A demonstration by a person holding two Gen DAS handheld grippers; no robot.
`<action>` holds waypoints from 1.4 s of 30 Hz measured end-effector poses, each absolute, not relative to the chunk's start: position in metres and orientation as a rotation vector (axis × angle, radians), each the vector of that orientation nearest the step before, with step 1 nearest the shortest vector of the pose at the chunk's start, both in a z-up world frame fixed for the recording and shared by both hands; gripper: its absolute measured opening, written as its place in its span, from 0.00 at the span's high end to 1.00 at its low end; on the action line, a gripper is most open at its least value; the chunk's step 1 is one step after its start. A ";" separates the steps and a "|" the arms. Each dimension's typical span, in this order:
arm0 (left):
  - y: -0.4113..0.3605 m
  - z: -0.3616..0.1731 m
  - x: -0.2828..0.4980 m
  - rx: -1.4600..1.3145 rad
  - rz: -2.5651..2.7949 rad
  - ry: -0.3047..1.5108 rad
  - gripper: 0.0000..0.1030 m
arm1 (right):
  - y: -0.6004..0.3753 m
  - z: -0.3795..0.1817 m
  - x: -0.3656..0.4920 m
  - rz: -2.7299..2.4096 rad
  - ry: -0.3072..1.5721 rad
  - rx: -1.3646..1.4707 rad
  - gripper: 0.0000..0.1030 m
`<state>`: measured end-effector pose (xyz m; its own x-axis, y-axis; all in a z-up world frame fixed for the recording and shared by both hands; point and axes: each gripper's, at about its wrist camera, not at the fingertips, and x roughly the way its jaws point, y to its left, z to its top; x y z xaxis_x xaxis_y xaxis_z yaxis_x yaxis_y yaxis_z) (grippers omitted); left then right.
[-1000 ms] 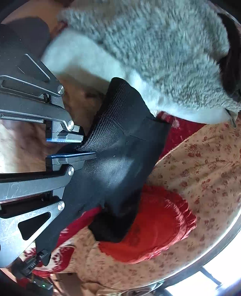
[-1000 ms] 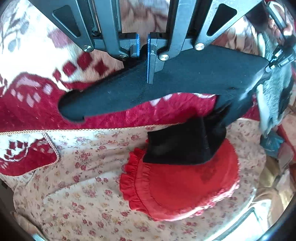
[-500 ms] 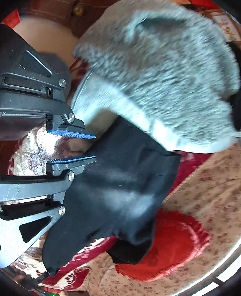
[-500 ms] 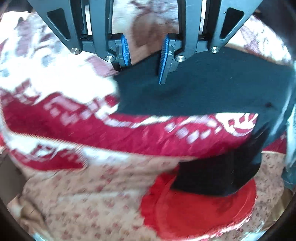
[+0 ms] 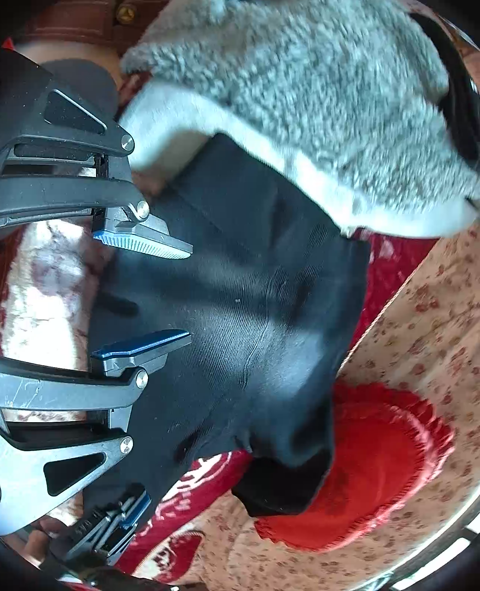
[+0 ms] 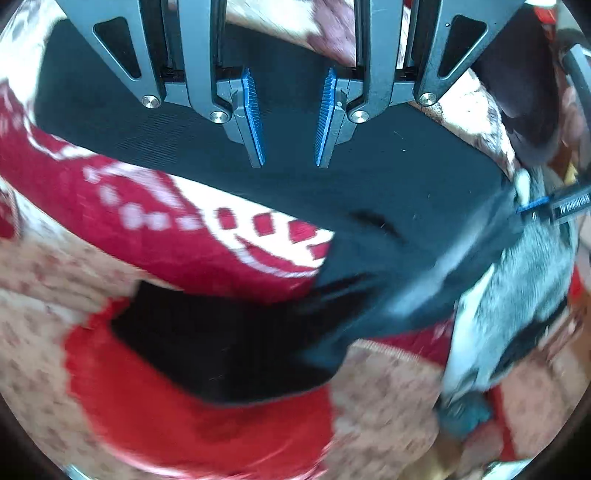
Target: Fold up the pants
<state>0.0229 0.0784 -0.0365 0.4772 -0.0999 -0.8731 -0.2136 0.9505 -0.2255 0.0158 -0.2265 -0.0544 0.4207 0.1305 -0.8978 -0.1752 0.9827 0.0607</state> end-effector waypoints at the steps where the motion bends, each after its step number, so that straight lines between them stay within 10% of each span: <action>1: 0.076 -0.042 0.028 -0.308 0.079 1.085 0.62 | -0.219 -0.062 0.019 0.205 1.135 -0.061 0.75; 33: 0.102 -0.070 0.129 -0.305 0.097 1.108 0.39 | -0.171 -0.029 0.228 0.396 1.011 -0.746 0.52; 37: 0.105 -0.067 0.129 -0.331 0.087 1.111 0.39 | -0.177 -0.038 0.233 0.387 1.043 -0.716 0.91; 42: 0.119 -0.054 0.110 -0.406 0.080 1.098 0.39 | -0.178 -0.014 0.179 0.381 0.939 -0.678 0.96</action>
<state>0.1102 0.1191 -0.0539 0.4607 -0.1356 -0.8771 -0.2616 0.9236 -0.2802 0.1795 -0.1782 -0.0138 0.5474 0.0123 -0.8368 -0.5741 0.7330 -0.3648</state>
